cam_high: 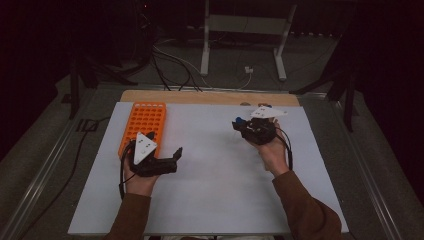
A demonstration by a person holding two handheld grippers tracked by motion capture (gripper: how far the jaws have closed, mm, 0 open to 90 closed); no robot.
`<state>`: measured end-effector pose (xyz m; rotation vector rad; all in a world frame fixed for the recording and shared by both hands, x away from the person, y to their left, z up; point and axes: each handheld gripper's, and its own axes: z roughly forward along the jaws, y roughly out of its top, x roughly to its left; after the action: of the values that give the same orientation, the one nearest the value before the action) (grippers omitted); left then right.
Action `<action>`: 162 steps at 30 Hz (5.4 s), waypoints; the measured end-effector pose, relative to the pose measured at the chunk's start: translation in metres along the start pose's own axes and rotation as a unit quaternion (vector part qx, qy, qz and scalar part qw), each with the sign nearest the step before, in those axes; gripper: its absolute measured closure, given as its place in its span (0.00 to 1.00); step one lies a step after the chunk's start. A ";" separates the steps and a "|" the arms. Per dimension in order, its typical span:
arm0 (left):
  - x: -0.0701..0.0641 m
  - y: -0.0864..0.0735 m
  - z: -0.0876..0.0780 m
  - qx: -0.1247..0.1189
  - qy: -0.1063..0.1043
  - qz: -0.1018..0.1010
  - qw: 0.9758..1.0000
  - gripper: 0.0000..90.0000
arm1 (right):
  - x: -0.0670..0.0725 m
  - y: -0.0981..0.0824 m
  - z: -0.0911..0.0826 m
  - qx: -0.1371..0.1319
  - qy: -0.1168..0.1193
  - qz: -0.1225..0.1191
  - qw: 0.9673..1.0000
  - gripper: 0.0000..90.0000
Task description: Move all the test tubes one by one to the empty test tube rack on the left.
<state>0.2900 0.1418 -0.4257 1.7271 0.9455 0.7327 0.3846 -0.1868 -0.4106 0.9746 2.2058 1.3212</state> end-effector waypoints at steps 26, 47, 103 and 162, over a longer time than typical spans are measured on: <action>-0.045 0.003 0.073 0.041 -0.057 0.007 0.997 0.34 | 0.041 0.009 0.018 0.024 0.055 -0.022 0.998 0.85; -0.058 -0.002 0.084 0.022 -0.092 0.017 0.995 0.85 | 0.058 0.010 0.025 0.023 0.088 -0.013 0.996 0.85; 0.021 -0.006 0.016 0.001 -0.071 -0.073 0.995 0.87 | -0.042 -0.041 -0.045 -0.024 -0.045 0.075 0.996 0.00; 0.108 -0.047 -0.041 -0.028 0.081 -0.119 0.989 0.87 | -0.058 -0.060 -0.069 -0.057 -0.068 0.116 0.989 0.00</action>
<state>0.2998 0.2632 -0.4524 1.4912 1.2071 0.7415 0.3584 -0.2900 -0.4311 1.2675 1.9385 1.4180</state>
